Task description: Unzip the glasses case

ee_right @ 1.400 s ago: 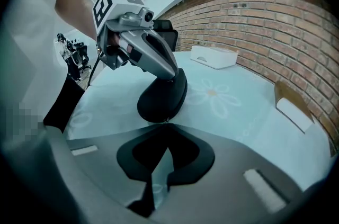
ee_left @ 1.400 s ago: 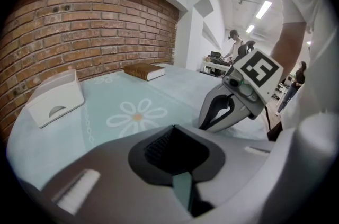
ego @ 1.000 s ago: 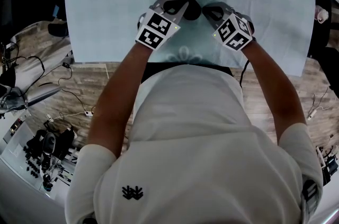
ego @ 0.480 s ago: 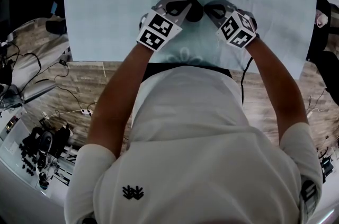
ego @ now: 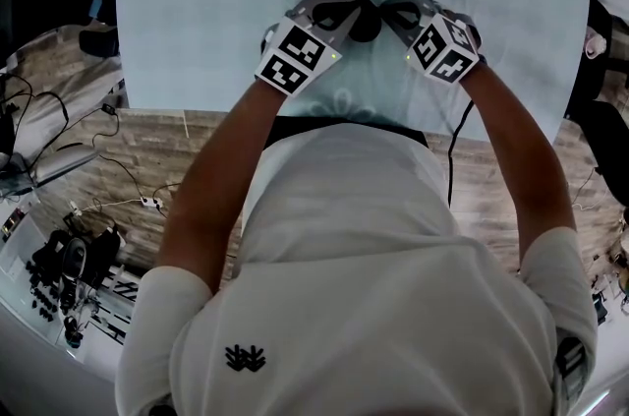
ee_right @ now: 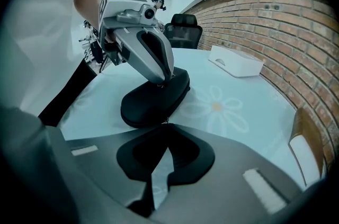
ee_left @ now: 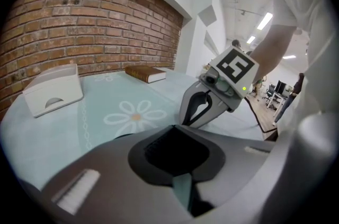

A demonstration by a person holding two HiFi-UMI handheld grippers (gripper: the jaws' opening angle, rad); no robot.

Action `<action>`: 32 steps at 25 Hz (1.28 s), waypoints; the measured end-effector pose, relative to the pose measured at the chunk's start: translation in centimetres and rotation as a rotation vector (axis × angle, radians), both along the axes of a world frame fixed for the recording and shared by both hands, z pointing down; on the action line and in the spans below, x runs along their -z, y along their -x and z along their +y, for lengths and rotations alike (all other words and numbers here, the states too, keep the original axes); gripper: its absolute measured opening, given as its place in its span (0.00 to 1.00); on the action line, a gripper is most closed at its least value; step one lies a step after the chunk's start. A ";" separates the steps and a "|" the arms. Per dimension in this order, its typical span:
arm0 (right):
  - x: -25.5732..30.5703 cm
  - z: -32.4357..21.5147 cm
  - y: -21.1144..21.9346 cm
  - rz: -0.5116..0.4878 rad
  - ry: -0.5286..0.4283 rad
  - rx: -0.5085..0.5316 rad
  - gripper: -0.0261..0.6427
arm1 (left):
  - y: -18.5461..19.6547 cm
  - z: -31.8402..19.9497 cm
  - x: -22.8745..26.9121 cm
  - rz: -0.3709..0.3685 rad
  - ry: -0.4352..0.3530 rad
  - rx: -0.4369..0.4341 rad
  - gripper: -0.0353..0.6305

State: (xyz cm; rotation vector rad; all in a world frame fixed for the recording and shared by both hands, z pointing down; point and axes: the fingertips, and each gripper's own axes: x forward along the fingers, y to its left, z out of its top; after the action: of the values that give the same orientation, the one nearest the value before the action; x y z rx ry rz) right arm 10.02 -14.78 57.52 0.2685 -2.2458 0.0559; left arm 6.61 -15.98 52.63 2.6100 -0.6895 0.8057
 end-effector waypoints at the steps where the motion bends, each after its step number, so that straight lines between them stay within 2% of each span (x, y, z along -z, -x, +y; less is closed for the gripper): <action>1: 0.0 -0.1 0.0 0.002 0.000 0.006 0.04 | 0.0 0.0 0.0 0.003 0.001 0.001 0.14; 32: -0.5 -2.7 2.2 0.066 -0.009 0.172 0.04 | 0.1 0.0 -0.1 0.098 0.015 0.016 0.14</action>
State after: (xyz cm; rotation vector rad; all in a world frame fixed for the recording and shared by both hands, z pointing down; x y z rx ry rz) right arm 7.82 -17.49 58.03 0.0797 -2.1948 -0.0540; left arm 6.49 -15.94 52.75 2.6078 -0.6733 0.6705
